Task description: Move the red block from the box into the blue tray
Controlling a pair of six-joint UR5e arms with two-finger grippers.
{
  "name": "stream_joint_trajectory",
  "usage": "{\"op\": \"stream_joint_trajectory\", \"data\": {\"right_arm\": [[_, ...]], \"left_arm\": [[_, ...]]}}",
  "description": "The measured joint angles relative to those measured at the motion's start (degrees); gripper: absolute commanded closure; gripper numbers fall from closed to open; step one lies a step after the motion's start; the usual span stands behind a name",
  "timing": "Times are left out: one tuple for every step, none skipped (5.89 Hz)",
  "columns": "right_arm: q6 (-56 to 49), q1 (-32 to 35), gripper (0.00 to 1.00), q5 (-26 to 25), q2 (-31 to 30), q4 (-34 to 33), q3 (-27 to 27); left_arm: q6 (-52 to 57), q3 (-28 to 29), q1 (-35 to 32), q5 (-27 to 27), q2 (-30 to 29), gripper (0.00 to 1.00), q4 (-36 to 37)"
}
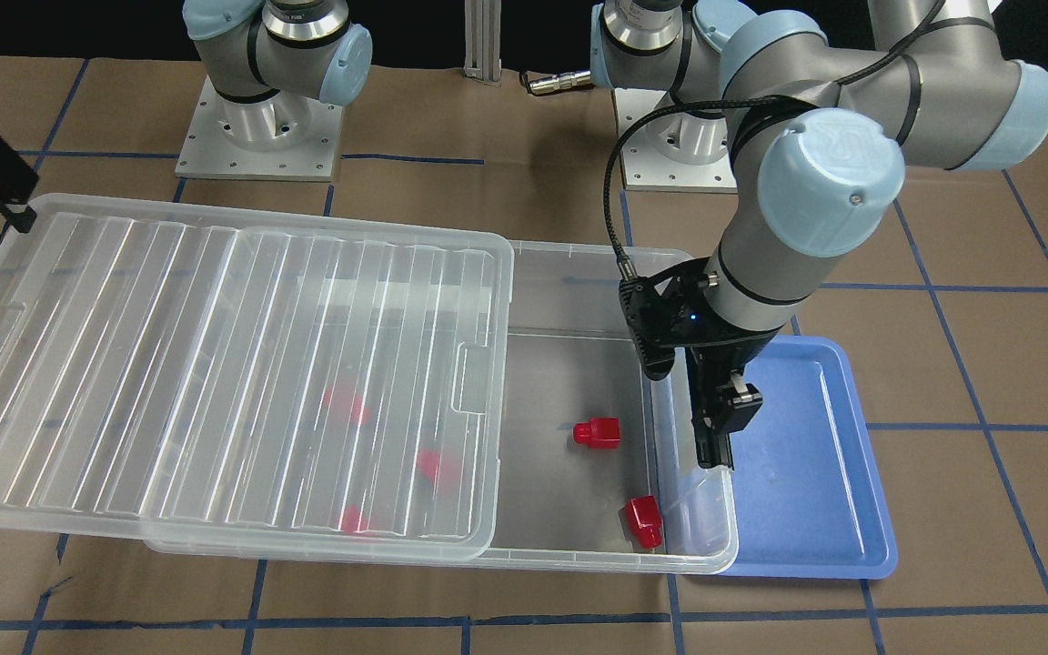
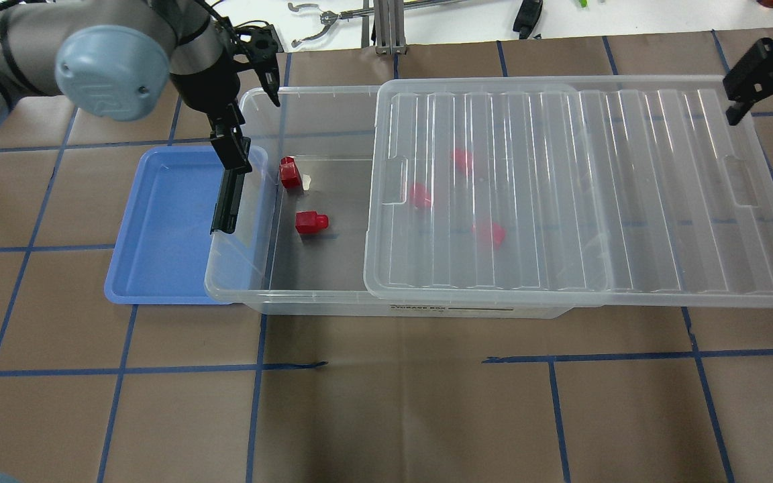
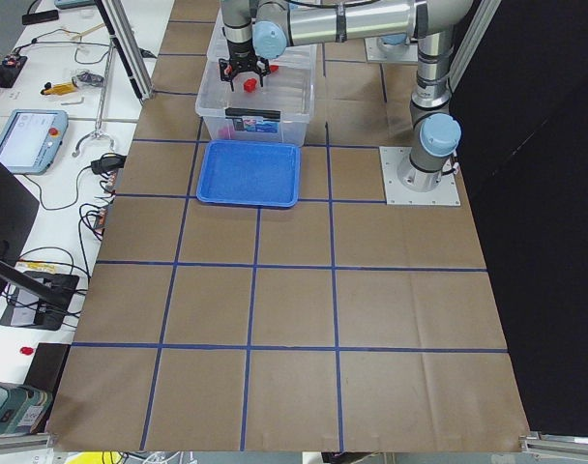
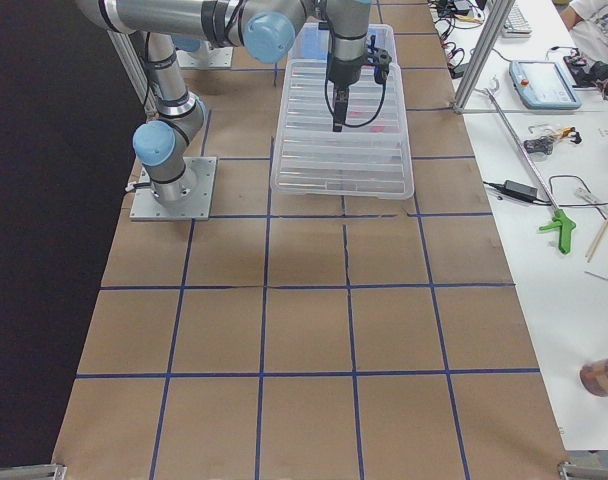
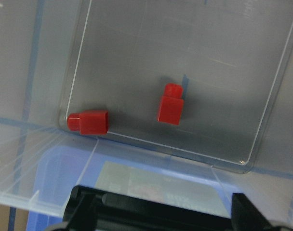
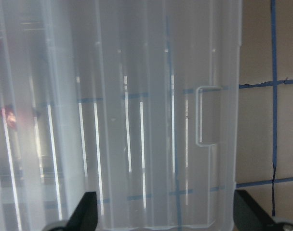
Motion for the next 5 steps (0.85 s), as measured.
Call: {"op": "stream_joint_trajectory", "data": {"right_arm": [[5.78,6.15,0.00,0.42,0.12,1.13,-1.71],[11.25,11.73,0.00,0.81,0.47,1.44,-2.45],[14.89,15.47,0.00,2.02,1.27,1.48,-2.74],[16.03,16.89,0.00,3.19,2.28,1.49,-2.73],[16.08,17.27,0.00,3.37,3.09,1.43,-2.70]], "left_arm": [[-0.43,-1.08,-1.67,-0.13,-2.33,0.03,3.03],[-0.62,-3.82,-3.07,-0.10,-3.68,0.03,8.11],[-0.39,-8.13,-3.95,-0.02,-4.24,0.03,13.90],[0.45,-12.42,-4.29,0.07,-4.86,0.03,19.81],[1.62,-16.29,-4.34,0.15,-5.75,0.03,25.66]]}}
